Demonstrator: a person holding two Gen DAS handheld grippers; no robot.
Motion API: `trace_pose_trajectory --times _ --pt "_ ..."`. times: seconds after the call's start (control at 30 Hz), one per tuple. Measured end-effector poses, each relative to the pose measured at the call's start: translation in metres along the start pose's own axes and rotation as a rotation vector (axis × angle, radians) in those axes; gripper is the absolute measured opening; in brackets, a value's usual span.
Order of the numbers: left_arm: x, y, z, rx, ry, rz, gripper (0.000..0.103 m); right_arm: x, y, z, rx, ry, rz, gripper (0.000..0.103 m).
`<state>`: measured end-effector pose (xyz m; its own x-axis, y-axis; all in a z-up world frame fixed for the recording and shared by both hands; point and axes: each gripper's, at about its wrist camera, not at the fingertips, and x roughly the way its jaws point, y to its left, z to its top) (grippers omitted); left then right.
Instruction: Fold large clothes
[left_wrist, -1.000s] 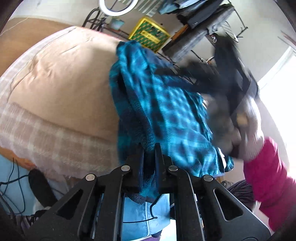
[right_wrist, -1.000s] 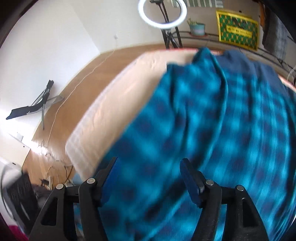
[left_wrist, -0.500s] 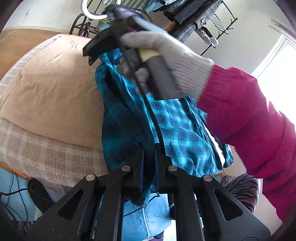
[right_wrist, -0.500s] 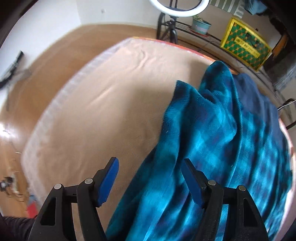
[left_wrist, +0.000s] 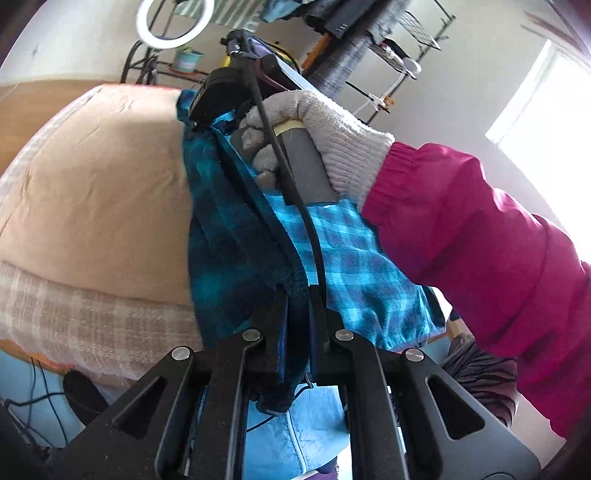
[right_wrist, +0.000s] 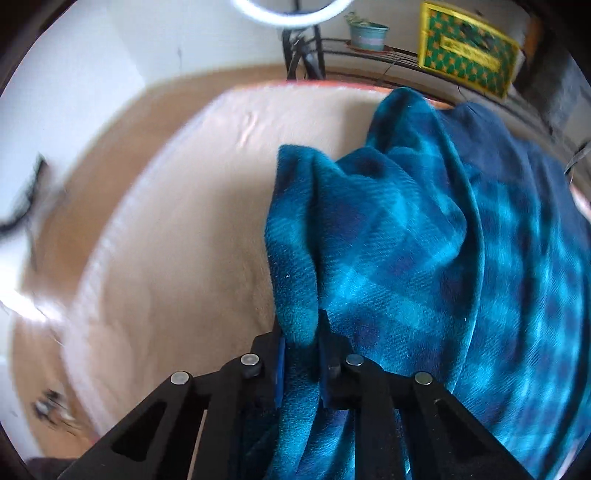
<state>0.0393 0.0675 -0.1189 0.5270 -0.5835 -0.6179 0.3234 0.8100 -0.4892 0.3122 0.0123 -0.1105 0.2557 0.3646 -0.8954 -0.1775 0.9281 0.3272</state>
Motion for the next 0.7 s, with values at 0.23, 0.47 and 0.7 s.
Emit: trace_pose_trajectory --times 0.23,0.47,0.7 --pt "0.015 -0.047 0.004 0.135 0.017 -0.006 0.007 -0.048 -0.065 -0.019 0.191 -0.135 0.274 0.011" --pt "0.047 -0.083 0.002 0.234 0.086 -0.003 0.007 -0.058 -0.178 -0.073 0.494 -0.236 0.463 0.011" --pt "0.09 -0.101 -0.006 0.27 0.178 0.001 0.007 -0.037 -0.219 -0.095 0.529 -0.183 0.41 0.011"
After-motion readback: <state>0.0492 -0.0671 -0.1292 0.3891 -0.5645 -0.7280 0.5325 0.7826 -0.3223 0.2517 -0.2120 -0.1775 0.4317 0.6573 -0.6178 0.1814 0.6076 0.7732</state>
